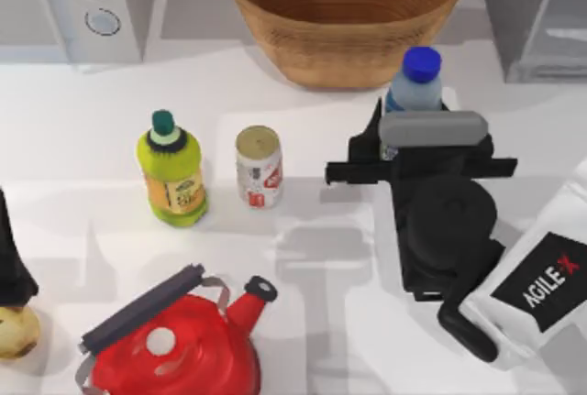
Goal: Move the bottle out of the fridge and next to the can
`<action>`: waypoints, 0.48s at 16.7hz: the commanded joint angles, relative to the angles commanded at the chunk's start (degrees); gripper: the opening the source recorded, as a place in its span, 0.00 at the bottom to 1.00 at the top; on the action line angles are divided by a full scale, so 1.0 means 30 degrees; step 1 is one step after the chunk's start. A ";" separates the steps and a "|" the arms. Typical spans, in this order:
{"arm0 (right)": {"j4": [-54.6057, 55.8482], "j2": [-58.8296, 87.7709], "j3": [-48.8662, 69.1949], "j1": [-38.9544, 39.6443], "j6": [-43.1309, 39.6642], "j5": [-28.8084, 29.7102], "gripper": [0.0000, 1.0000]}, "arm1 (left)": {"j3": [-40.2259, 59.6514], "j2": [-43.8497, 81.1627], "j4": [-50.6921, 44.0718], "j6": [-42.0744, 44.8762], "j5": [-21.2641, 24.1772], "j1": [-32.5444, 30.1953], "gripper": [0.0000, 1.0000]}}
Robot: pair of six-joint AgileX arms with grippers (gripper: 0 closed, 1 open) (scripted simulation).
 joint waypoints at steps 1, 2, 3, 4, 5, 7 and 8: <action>0.0000 0.0000 0.0000 0.0000 0.0000 0.0000 0.53 | 0.0000 0.0000 0.0000 0.0000 0.0000 0.0000 1.00; 0.0000 0.0000 0.0000 0.0000 0.0000 0.0000 0.60 | 0.0000 0.0000 0.0000 0.0000 0.0000 0.0000 1.00; 0.0000 0.0000 0.0000 0.0000 0.0000 0.0000 0.68 | 0.0000 0.0000 0.0000 0.0000 0.0000 0.0000 1.00; 0.0000 0.0000 0.0000 0.0000 0.0000 0.0000 0.75 | 0.0000 0.0000 0.0000 0.0000 0.0000 0.0000 1.00; 0.0000 0.0000 0.0000 0.0000 0.0000 0.0000 0.83 | 0.0000 0.0000 0.0000 0.0000 0.0000 0.0000 1.00; 0.0000 0.0000 0.0000 0.0000 0.0000 0.0000 0.98 | 0.0000 0.0000 0.0000 0.0000 0.0000 0.0000 1.00; 0.0000 0.0000 0.0000 0.0000 0.0000 0.0000 1.00 | 0.0000 0.0000 0.0000 0.0000 0.0000 0.0000 1.00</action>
